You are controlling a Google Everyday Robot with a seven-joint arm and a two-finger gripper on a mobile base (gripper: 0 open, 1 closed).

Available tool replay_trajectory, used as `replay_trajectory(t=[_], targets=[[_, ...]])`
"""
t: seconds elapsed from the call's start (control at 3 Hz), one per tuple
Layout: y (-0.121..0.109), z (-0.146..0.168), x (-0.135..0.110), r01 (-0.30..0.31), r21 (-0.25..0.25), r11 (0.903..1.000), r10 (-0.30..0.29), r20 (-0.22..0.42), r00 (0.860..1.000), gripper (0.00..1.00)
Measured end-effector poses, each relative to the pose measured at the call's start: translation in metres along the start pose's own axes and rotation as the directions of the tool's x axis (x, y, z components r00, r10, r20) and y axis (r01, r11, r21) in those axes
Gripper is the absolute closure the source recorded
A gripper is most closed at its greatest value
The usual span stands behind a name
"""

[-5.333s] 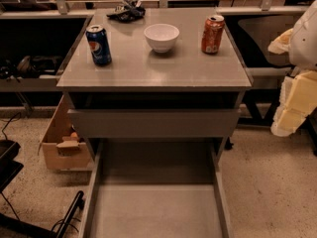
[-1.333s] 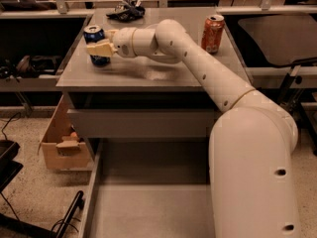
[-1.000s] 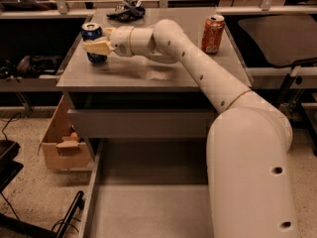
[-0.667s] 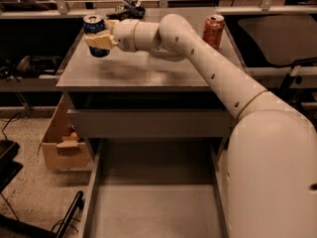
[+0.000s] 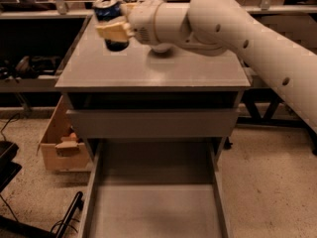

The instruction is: Place pepsi can into middle drawer

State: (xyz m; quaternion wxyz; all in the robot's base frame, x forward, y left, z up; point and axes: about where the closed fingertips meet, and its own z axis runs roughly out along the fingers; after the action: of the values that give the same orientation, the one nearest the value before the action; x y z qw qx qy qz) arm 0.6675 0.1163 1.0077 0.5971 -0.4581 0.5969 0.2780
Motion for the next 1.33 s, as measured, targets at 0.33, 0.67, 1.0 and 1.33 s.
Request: replay_trajectory(t=[0.33, 0.67, 1.0, 1.33], targets=[[0.048, -0.039, 0.024, -0.034, -0.006, 0.9994, 0.033, -0.08, 0.996, 1.0], [0.113, -0.061, 0.067, -0.015, -0.063, 0.9979, 0.008, -0.112, 0.994, 1.0], [0.162, -0.076, 0.13, -0.04, -0.07, 0.9967, 0.032, -0.104, 0.994, 1.0], [0.168, -0.102, 0.205, -0.082, -0.013, 0.9965, 0.081, -0.079, 0.994, 1.0]])
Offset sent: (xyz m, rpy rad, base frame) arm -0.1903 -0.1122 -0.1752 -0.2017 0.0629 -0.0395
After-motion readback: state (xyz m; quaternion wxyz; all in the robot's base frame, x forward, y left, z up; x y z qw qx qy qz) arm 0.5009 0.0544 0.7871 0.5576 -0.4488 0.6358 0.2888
